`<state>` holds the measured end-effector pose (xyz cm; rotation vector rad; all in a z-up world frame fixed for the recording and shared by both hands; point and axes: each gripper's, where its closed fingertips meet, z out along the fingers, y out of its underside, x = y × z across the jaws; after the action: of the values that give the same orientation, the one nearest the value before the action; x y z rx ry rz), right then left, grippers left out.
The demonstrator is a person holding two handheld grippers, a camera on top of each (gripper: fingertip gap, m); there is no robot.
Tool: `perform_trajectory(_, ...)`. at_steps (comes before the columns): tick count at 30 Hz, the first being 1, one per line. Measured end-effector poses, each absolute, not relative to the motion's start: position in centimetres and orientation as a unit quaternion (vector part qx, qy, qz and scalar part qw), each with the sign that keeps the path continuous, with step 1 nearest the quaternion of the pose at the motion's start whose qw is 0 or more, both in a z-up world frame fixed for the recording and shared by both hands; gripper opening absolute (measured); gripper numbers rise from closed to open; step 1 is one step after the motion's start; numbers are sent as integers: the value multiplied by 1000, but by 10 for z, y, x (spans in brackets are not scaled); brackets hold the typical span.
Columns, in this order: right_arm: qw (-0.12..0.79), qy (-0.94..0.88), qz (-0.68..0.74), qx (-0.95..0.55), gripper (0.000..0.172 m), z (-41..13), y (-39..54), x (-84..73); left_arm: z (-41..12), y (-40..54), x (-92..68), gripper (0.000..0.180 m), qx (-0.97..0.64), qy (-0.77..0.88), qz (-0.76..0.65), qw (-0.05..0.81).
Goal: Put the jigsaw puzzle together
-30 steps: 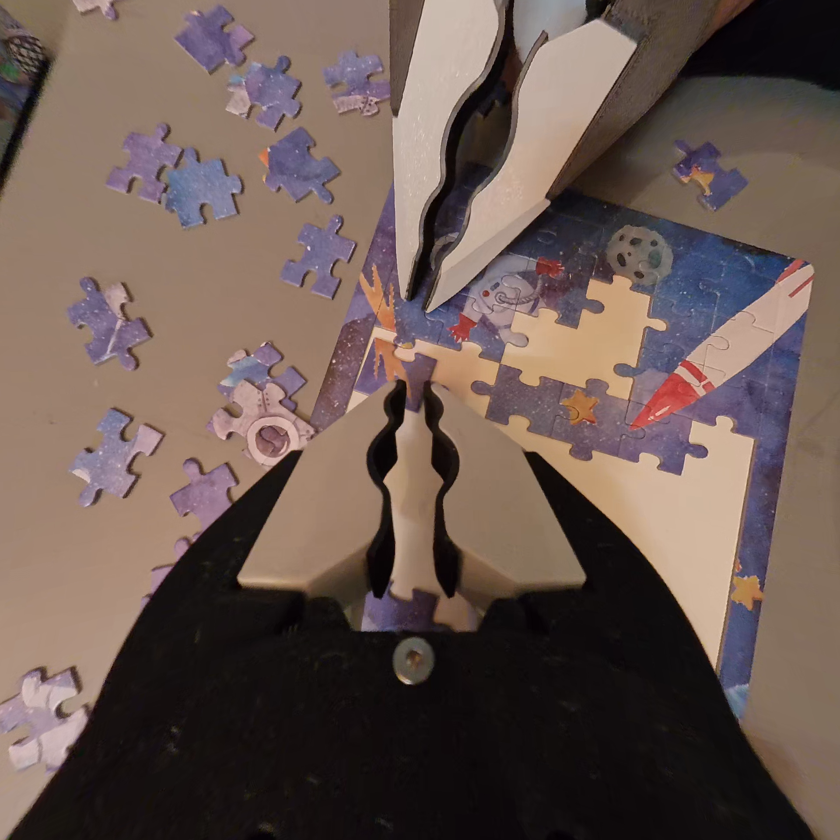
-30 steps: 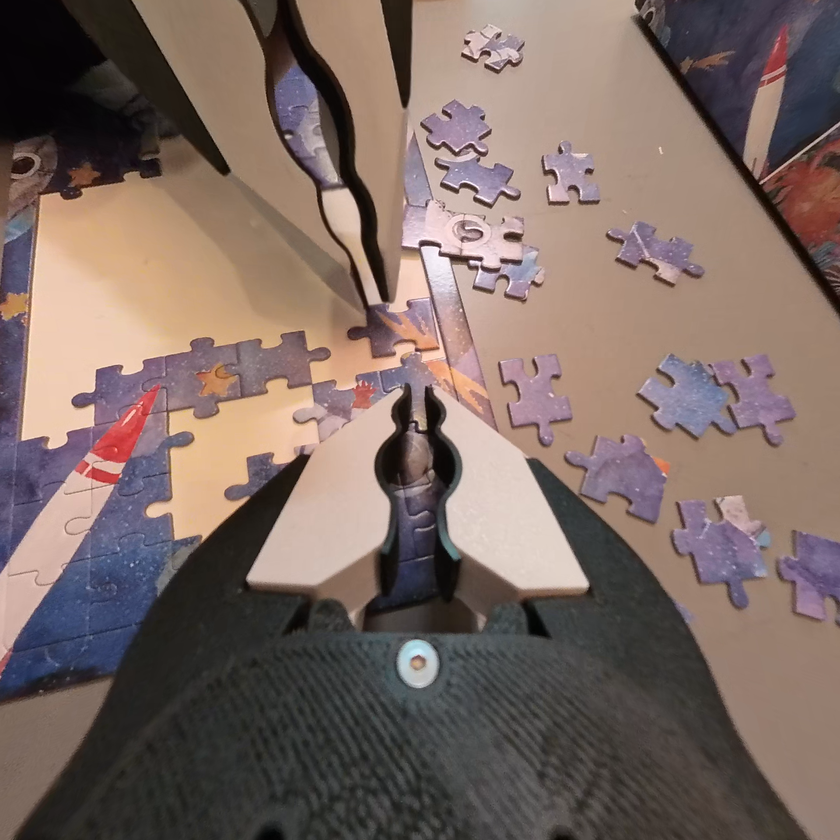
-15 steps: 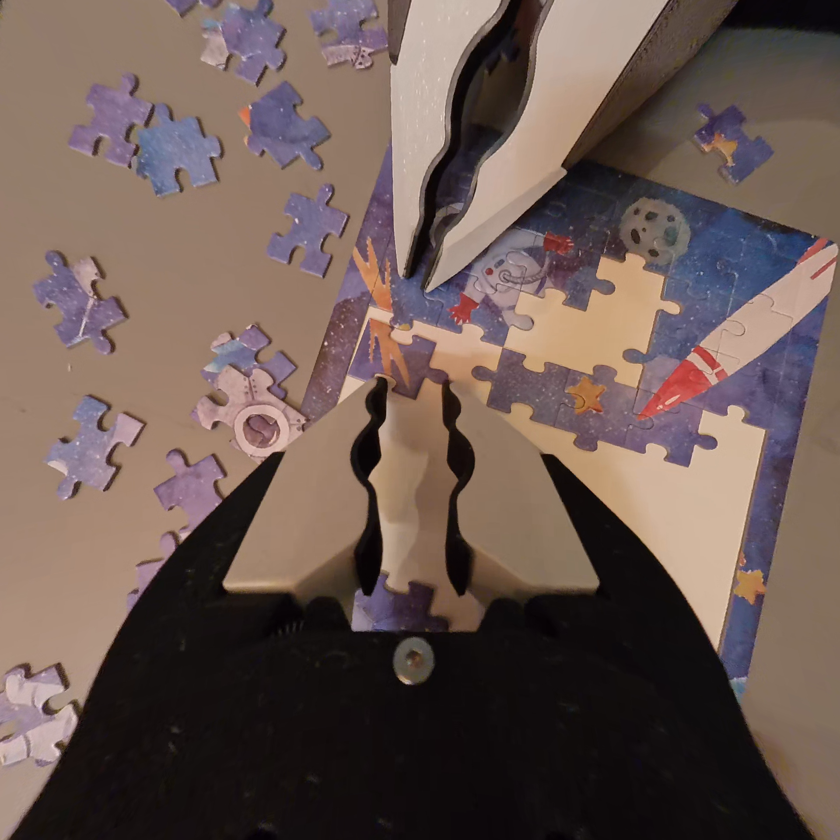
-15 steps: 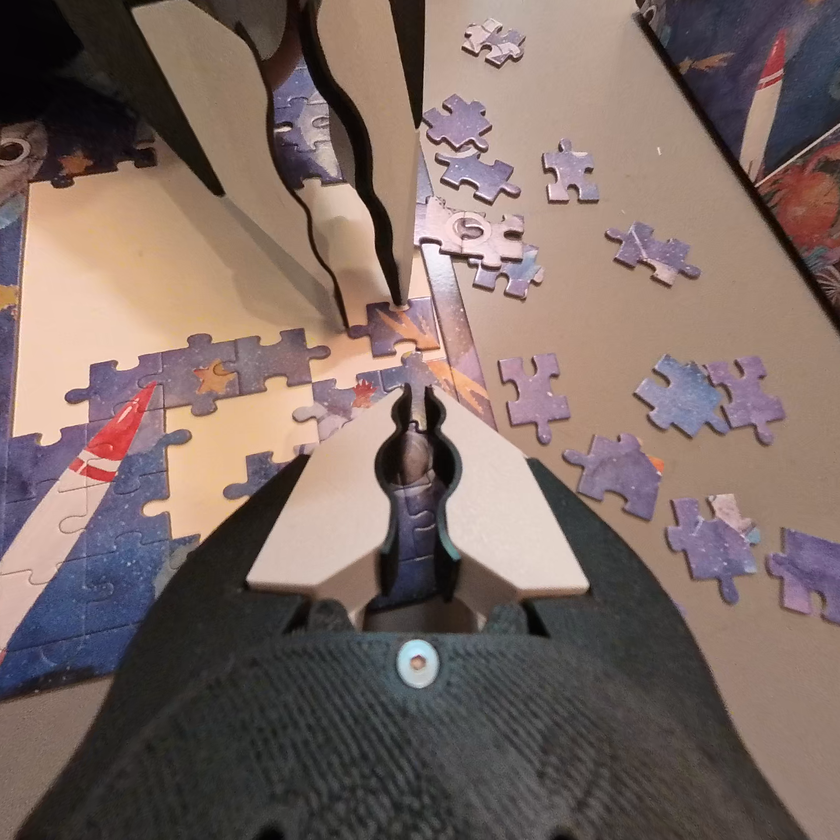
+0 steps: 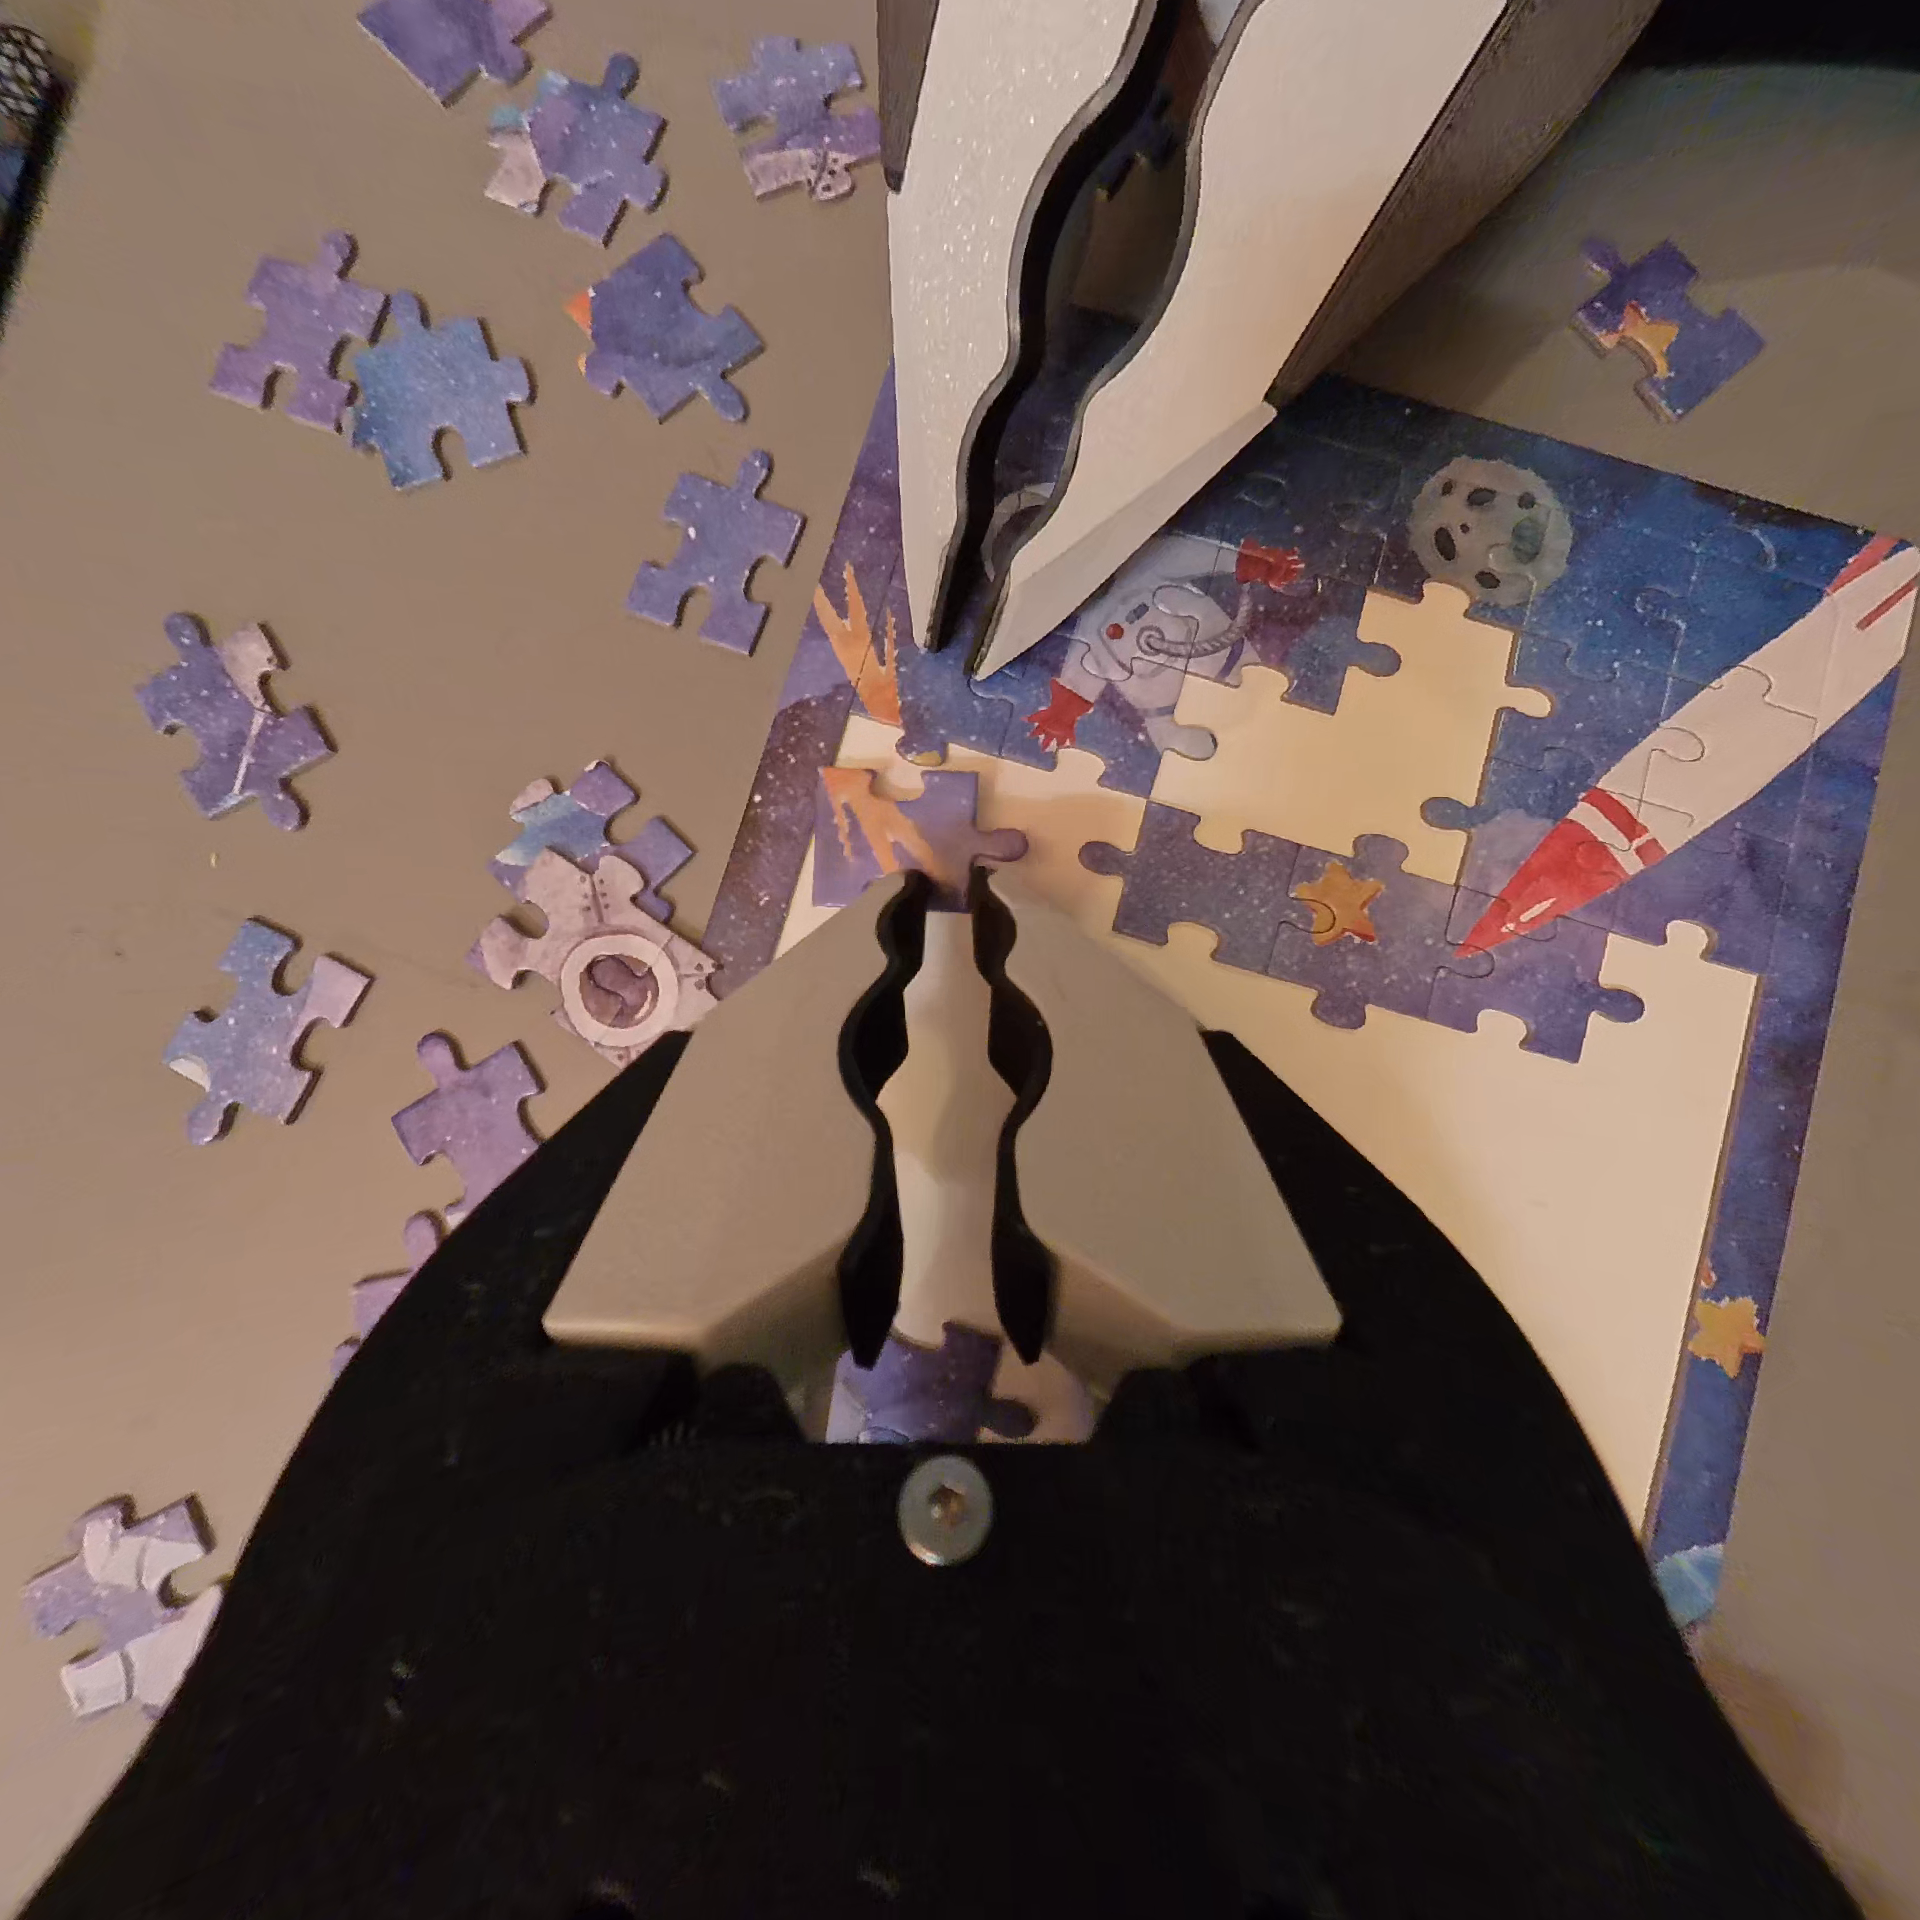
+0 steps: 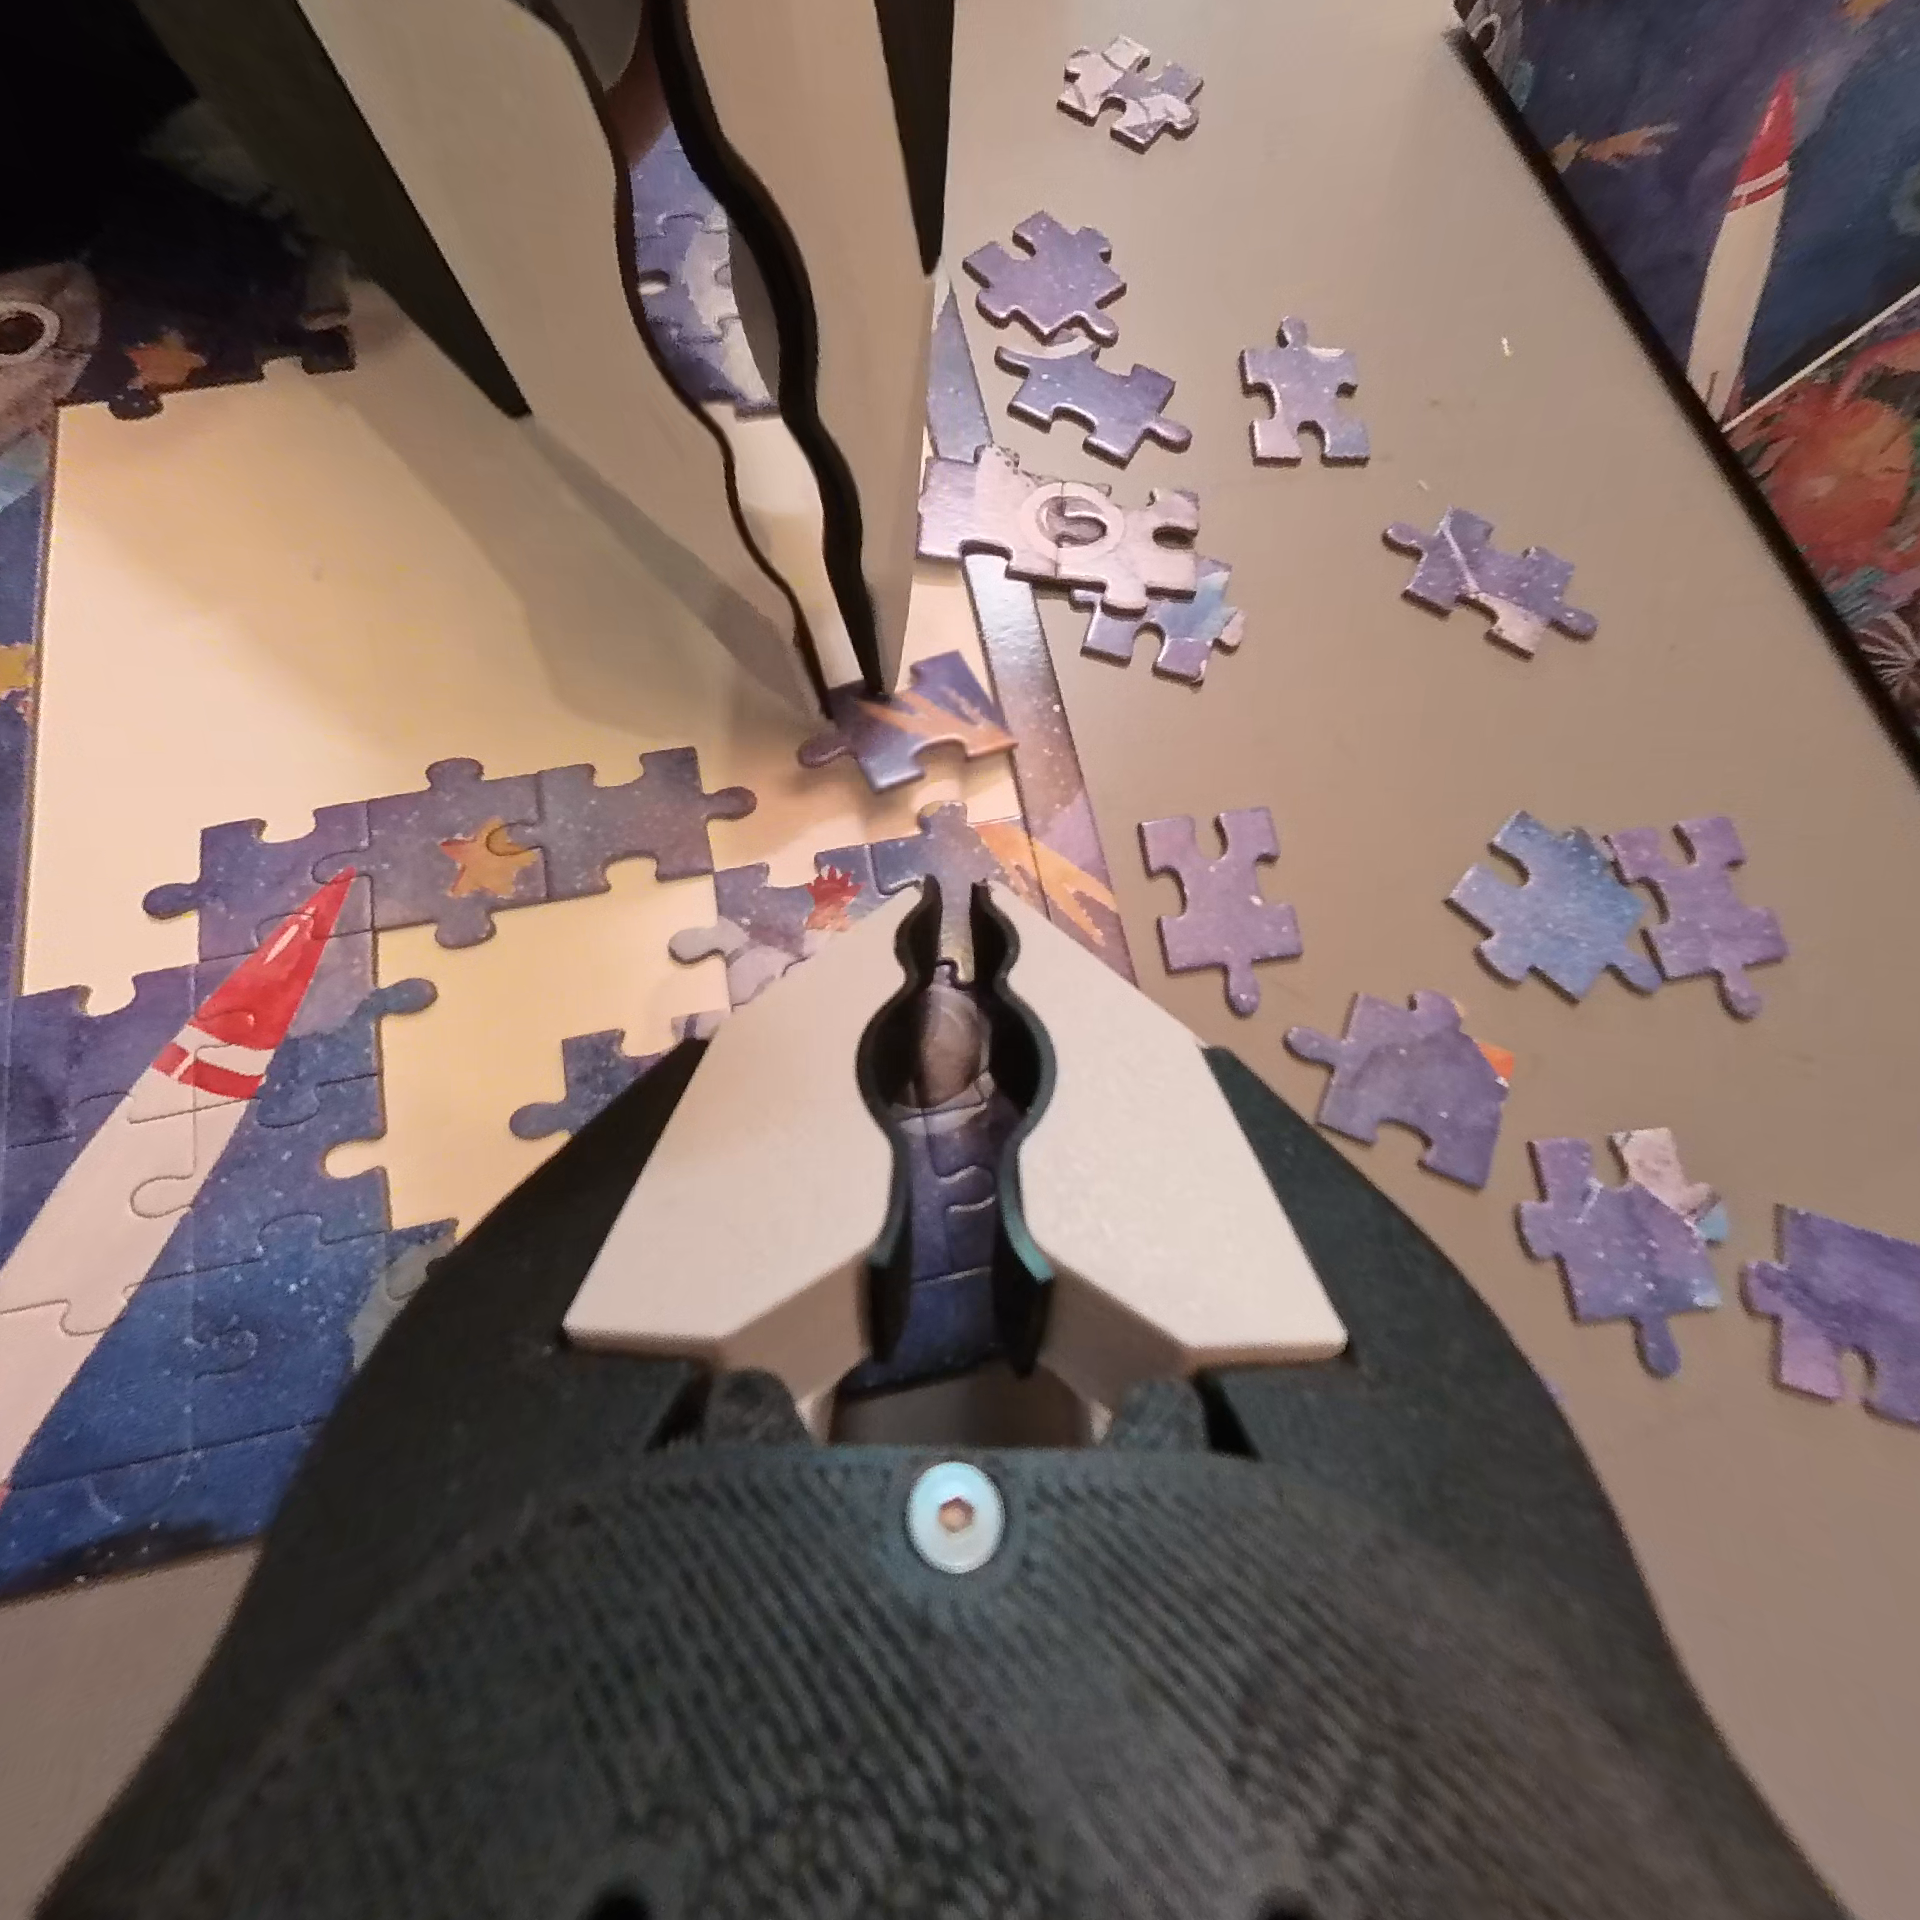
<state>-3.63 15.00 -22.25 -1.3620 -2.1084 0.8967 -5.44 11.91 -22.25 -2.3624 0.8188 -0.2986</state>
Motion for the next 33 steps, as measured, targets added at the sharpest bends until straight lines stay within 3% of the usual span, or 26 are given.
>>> perform_trajectory(1,236,-768,327,-497,4,-222,150,-36,-221,120,-54,0,-891,309,-115,312)
perform_trajectory(6,237,-770,324,-496,4,-222,150,-36,-221,122,-55,3,-889,310,-110,319)
perform_trajectory(14,239,-772,319,-494,4,-222,150,-36,-223,130,-60,50,-893,290,-88,331)
perform_trajectory(18,240,-773,318,-494,4,-222,150,-36,-227,130,-55,41,-893,293,-99,326)
perform_trajectory(33,242,-777,313,-490,4,-222,149,-36,-226,132,-49,40,-865,355,-101,340)
